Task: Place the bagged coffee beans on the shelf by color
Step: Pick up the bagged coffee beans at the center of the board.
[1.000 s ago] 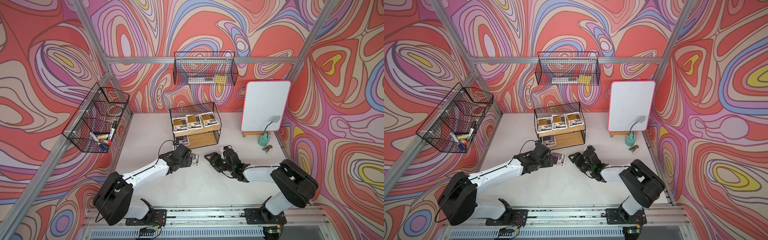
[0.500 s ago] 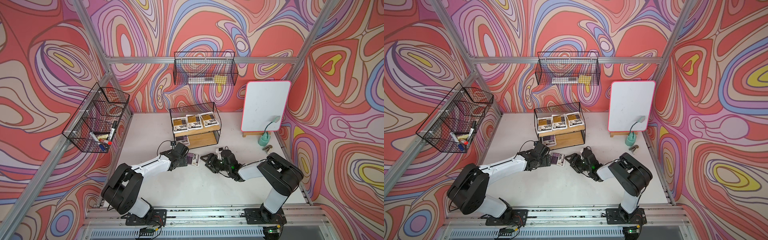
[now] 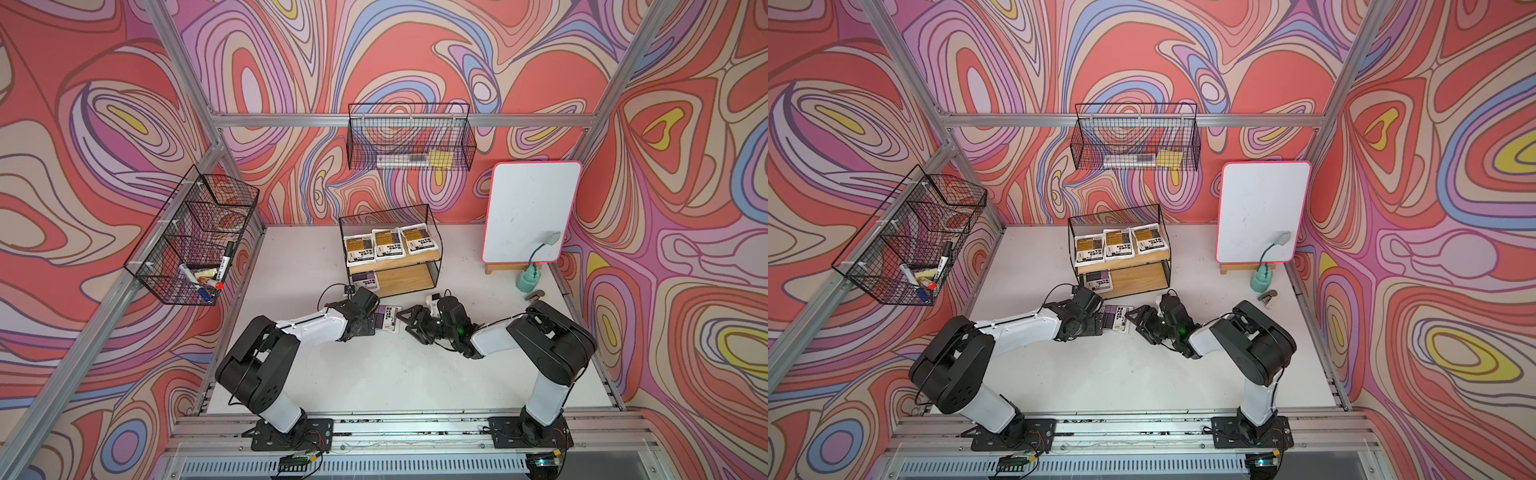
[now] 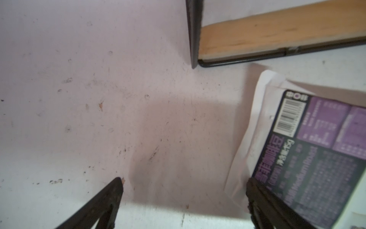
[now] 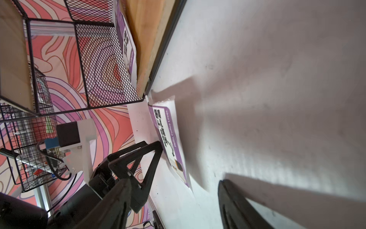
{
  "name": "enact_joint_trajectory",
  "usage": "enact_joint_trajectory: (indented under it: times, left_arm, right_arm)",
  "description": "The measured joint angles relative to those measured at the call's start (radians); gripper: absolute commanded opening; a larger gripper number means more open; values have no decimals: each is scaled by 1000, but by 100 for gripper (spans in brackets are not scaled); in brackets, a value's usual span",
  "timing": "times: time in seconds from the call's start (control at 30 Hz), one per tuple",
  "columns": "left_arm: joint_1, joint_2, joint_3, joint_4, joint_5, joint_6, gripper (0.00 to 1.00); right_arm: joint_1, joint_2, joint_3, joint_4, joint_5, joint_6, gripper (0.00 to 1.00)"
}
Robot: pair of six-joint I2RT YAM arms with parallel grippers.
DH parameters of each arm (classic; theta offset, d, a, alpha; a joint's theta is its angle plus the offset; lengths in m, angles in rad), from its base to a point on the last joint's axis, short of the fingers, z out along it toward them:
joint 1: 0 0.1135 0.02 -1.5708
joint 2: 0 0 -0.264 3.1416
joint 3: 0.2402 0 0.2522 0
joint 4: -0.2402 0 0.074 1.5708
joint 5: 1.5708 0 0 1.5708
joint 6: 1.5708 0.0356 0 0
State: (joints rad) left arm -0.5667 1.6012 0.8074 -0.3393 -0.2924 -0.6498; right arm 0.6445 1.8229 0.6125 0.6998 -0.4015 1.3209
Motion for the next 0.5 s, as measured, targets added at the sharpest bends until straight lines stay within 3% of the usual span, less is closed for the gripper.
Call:
enact_joint_trajectory:
  times: [0.5]
  left_arm:
    - [3,0,-5,9,0,6,99]
  right_arm:
    - [0,218,40,345,-98,68,62]
